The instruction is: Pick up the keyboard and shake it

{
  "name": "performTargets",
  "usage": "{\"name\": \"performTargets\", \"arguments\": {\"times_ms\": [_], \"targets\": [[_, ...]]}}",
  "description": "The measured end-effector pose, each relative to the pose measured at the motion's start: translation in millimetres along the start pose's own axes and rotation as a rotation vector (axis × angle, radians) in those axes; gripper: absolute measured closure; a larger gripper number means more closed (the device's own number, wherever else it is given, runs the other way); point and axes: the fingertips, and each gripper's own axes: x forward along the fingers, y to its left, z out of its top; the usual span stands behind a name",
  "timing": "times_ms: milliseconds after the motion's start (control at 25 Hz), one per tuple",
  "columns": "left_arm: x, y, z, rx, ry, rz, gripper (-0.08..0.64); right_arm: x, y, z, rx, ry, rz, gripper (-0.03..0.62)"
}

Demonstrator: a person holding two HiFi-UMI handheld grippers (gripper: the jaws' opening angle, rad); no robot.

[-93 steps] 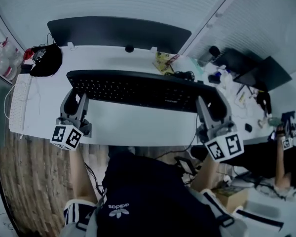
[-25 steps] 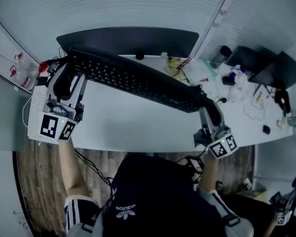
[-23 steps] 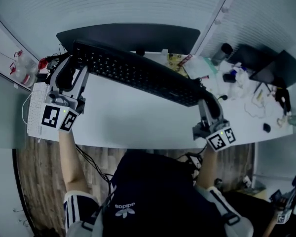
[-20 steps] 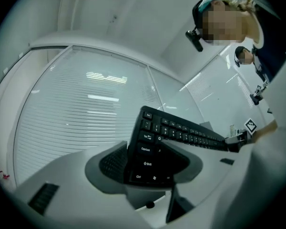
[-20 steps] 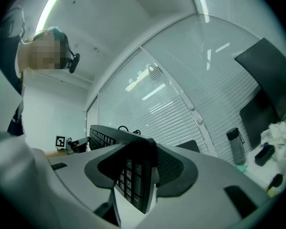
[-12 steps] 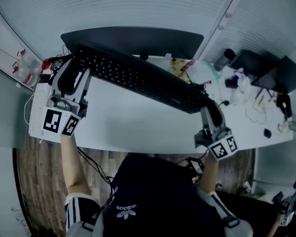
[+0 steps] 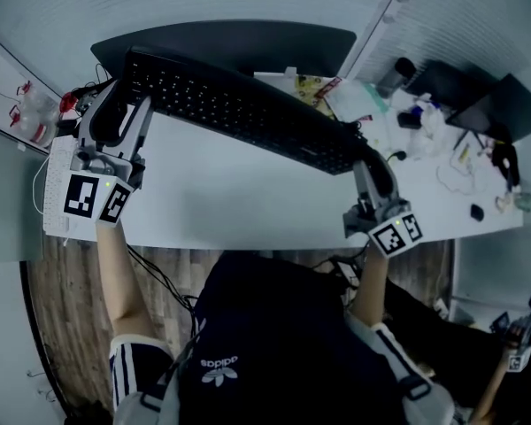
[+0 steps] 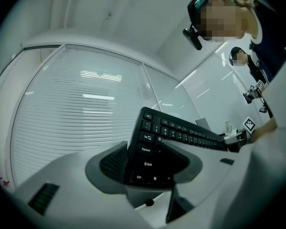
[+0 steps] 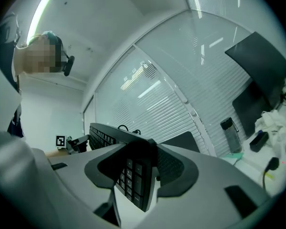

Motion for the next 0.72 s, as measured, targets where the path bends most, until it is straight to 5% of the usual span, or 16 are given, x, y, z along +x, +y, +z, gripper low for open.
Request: {"name": "performTargets", "arguments": {"times_ms": [720], "targets": [[4.1,12.1,-12.5,-0.044,-0.06,-0.015,0.342,3.9,7.0,9.0,-0.083,0.002,-0.032,0.417]]}}
